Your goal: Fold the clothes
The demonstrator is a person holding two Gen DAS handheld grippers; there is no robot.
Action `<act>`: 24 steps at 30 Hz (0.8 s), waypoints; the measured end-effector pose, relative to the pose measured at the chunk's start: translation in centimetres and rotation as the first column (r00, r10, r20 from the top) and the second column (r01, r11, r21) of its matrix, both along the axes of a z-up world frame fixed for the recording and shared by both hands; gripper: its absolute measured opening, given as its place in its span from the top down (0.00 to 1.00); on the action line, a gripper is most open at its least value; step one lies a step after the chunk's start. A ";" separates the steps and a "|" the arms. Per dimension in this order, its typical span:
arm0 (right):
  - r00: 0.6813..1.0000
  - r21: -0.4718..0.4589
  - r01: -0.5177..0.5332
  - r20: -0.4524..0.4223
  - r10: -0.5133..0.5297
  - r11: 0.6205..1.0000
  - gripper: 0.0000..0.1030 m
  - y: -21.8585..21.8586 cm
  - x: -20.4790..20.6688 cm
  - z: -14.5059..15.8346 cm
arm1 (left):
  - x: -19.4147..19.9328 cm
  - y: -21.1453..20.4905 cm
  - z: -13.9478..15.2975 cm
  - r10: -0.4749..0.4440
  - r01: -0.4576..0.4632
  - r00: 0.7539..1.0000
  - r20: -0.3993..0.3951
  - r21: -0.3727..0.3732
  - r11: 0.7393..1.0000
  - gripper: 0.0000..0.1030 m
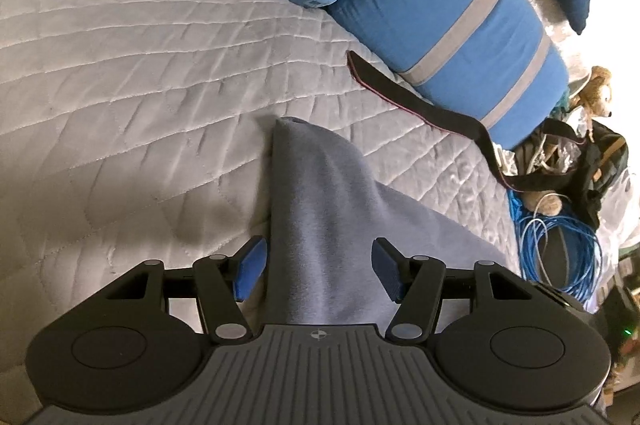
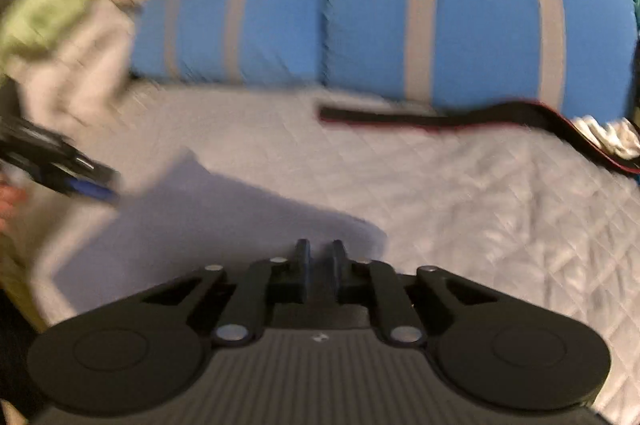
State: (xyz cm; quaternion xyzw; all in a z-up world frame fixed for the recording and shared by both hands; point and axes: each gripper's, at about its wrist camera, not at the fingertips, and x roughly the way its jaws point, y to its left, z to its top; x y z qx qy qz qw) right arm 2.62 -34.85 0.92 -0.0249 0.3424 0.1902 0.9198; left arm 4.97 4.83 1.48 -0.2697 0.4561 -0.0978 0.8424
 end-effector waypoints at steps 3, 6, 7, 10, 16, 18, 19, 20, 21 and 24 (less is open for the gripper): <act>0.996 -0.005 0.045 -0.073 -0.045 0.999 0.86 -0.3 1.4 -1.6 | -0.1 0.2 0.0 0.005 -0.005 1.000 0.010 -0.002 1.000 0.45; 0.991 0.031 0.072 -0.118 -0.068 0.997 0.86 -0.8 1.9 -2.5 | -0.3 0.4 0.4 0.011 -0.011 0.999 0.043 -0.014 1.000 0.45; 0.989 0.047 0.081 -0.130 -0.075 0.996 0.87 -1.0 2.1 -2.7 | -0.4 0.4 0.6 0.012 -0.011 0.998 0.056 -0.020 1.000 0.45; 0.981 0.109 0.112 -0.169 -0.092 0.988 0.87 -2.0 2.4 -3.2 | -0.8 -0.1 1.5 -0.006 0.008 0.993 0.120 -0.015 1.000 0.45; 0.979 0.160 0.121 -0.184 -0.091 0.980 0.87 -2.6 2.5 -3.4 | -0.4 -5.1 3.4 -0.173 0.124 0.954 0.246 0.202 0.972 0.46; 0.979 0.148 0.121 -0.180 -0.094 0.982 0.86 -2.4 2.5 -3.1 | 0.3 -7.6 2.7 -0.252 0.186 0.938 0.238 0.268 0.945 0.46; 0.980 0.138 0.119 -0.174 -0.094 0.983 0.86 -2.2 2.4 -2.9 | 0.7 -8.9 2.3 -0.291 0.217 0.928 0.231 0.301 0.929 0.46; 0.983 0.122 0.111 -0.160 -0.091 0.986 0.86 -1.9 2.2 -2.7 | 0.9 -9.7 1.8 -0.308 0.225 0.925 0.222 0.332 0.916 0.47; 0.987 0.097 0.098 -0.134 -0.084 0.990 0.85 -1.5 1.9 -2.3 | 1.1 -10.5 1.3 -0.319 0.228 0.924 0.212 0.363 0.903 0.48; 0.999 0.072 0.031 -0.046 -0.028 0.997 0.88 -0.4 0.7 -0.9 | 1.5 -12.8 -0.4 -0.349 0.237 0.920 0.179 0.454 0.859 0.49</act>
